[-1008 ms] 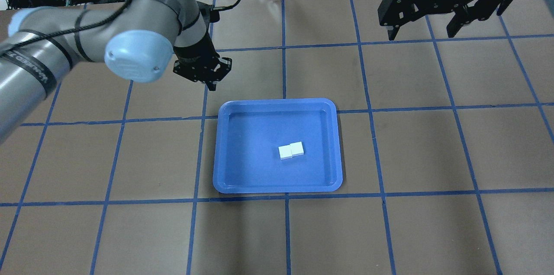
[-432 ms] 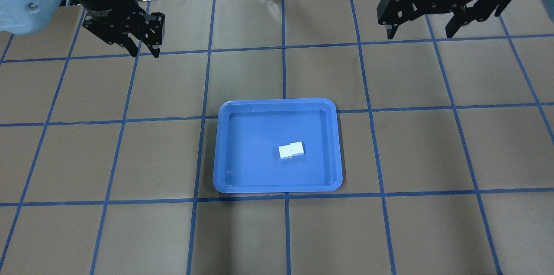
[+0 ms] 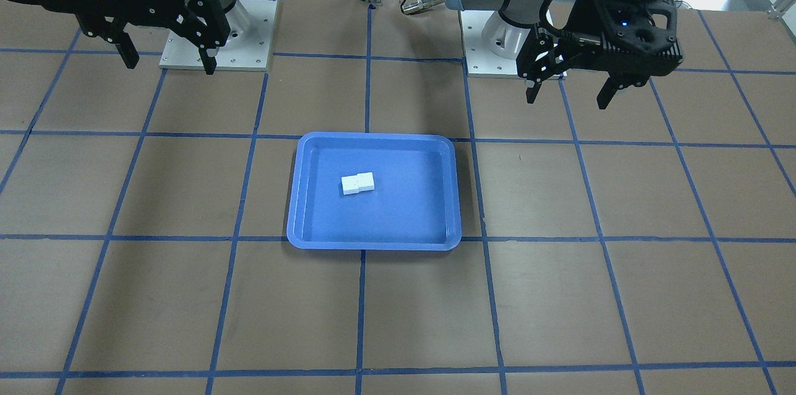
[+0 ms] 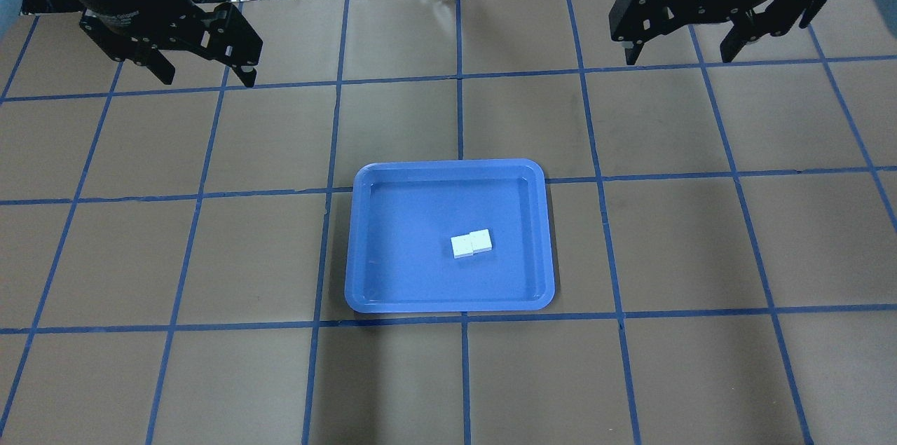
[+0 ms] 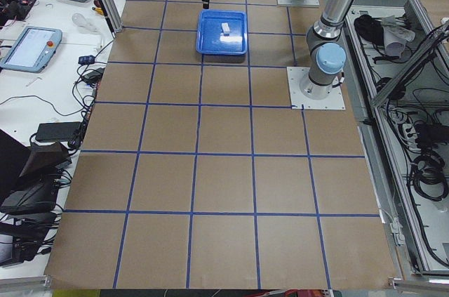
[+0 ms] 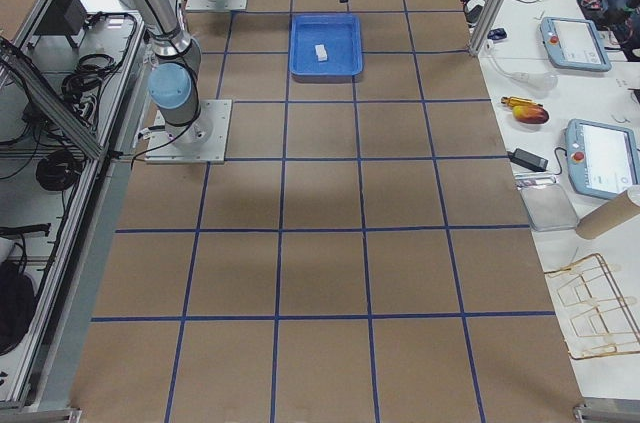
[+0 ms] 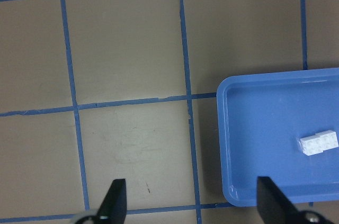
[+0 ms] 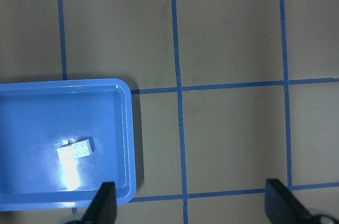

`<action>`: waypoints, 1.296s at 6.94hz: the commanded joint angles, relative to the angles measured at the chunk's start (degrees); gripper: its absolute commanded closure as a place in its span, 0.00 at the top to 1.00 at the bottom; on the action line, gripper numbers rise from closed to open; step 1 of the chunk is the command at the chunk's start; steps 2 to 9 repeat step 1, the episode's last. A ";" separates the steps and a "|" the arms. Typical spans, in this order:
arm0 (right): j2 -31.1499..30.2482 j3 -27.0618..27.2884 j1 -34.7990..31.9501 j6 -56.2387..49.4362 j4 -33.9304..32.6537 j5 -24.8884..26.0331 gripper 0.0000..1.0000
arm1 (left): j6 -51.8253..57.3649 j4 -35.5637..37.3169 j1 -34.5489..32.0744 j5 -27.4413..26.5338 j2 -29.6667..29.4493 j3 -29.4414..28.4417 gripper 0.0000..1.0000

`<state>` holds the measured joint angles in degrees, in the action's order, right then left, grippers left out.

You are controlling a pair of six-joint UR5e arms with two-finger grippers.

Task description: Assemble white blocks and place on blue tray

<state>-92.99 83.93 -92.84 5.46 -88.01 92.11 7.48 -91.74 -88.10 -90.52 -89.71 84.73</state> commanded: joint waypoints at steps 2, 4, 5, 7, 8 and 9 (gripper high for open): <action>0.00 0.00 -0.06 -0.01 0.12 0.09 1.00 | 0.87 -1.16 0.22 -0.45 0.49 0.69 1.00; 0.00 0.00 -0.06 -0.01 0.12 0.09 1.00 | 0.87 -1.16 0.22 -0.45 0.49 0.69 1.00; 0.00 0.00 -0.06 -0.01 0.12 0.09 1.00 | 0.87 -1.16 0.22 -0.45 0.49 0.69 1.00; 0.00 0.00 -0.06 -0.01 0.12 0.09 1.00 | 0.87 -1.16 0.22 -0.45 0.49 0.69 1.00; 0.00 0.00 -0.06 -0.01 0.12 0.09 1.00 | 0.87 -1.16 0.22 -0.45 0.49 0.69 1.00; 0.00 0.00 -0.06 -0.01 0.12 0.09 1.00 | 0.87 -1.16 0.22 -0.45 0.49 0.69 1.00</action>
